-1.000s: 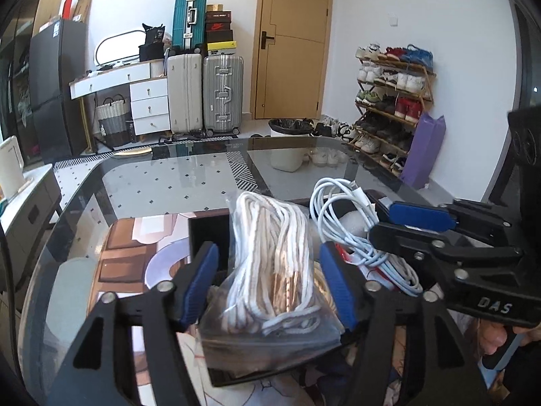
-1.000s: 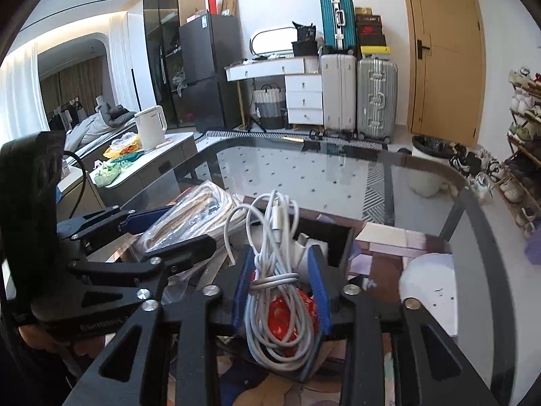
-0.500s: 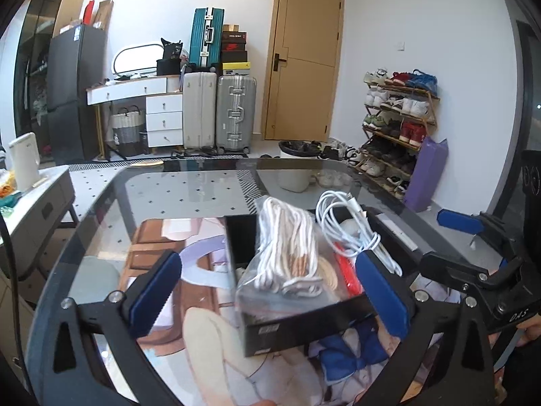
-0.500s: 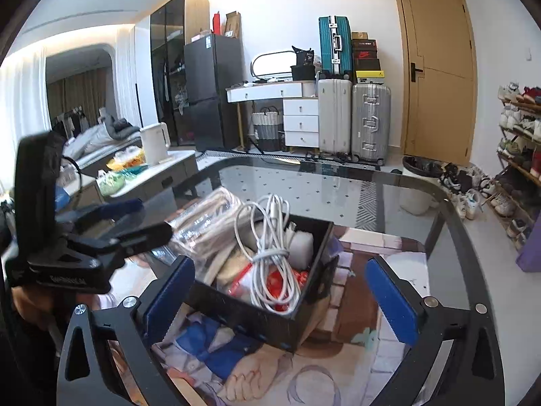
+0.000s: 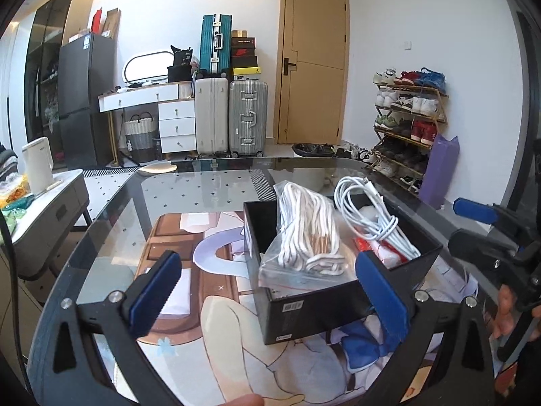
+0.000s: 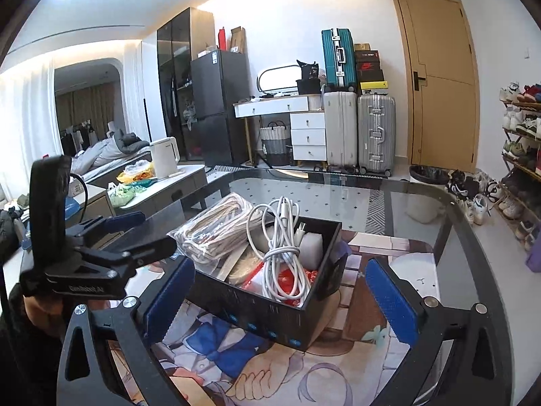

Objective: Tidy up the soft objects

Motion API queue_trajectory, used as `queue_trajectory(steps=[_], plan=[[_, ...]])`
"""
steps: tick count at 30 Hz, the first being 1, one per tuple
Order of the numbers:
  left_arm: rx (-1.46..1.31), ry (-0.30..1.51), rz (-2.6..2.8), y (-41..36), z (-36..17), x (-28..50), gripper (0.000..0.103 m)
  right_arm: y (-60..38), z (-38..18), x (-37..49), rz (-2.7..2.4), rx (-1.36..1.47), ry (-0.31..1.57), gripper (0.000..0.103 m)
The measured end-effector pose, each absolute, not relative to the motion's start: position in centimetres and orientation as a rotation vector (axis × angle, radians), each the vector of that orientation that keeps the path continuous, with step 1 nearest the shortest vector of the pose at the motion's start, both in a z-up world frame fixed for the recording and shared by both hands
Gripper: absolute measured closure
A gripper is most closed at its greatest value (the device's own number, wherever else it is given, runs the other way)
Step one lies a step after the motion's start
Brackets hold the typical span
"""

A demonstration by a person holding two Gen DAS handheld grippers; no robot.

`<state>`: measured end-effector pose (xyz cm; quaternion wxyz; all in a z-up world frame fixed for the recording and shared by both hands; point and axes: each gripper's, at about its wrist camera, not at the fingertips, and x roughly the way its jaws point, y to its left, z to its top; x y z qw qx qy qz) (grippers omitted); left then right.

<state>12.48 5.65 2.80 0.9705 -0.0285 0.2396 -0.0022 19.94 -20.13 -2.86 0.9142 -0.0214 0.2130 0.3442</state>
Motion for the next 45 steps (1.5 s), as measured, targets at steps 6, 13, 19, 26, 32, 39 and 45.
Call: queue_trajectory(steps=[6,13,19,26,32,39,45], plan=[[-0.067,0.474,-0.007,5.9,3.0,12.5,0.000,-19.6,-3.4,19.6,0.703,-0.051,0.418,0.000],[-0.070,0.465,-0.004,6.0,3.2,12.4,0.000,-19.6,-3.8,19.3,0.704,-0.044,0.409,0.000],[-0.056,0.446,0.000,5.8,3.3,12.0,0.000,-19.7,-3.9,19.2,0.686,-0.041,0.393,0.000],[-0.077,0.448,-0.006,6.1,3.3,12.1,0.000,-20.0,-3.7,18.9,0.678,-0.039,0.368,0.000],[-0.092,0.447,-0.009,6.4,3.3,12.2,0.000,-19.8,-3.8,18.8,0.678,-0.055,0.364,0.000],[-0.092,0.448,-0.009,6.5,3.2,12.2,0.000,-19.9,-3.8,18.8,0.678,-0.043,0.366,0.000],[-0.095,0.448,-0.009,6.5,3.1,12.3,0.000,-20.0,-3.8,18.9,0.679,-0.041,0.368,0.000]])
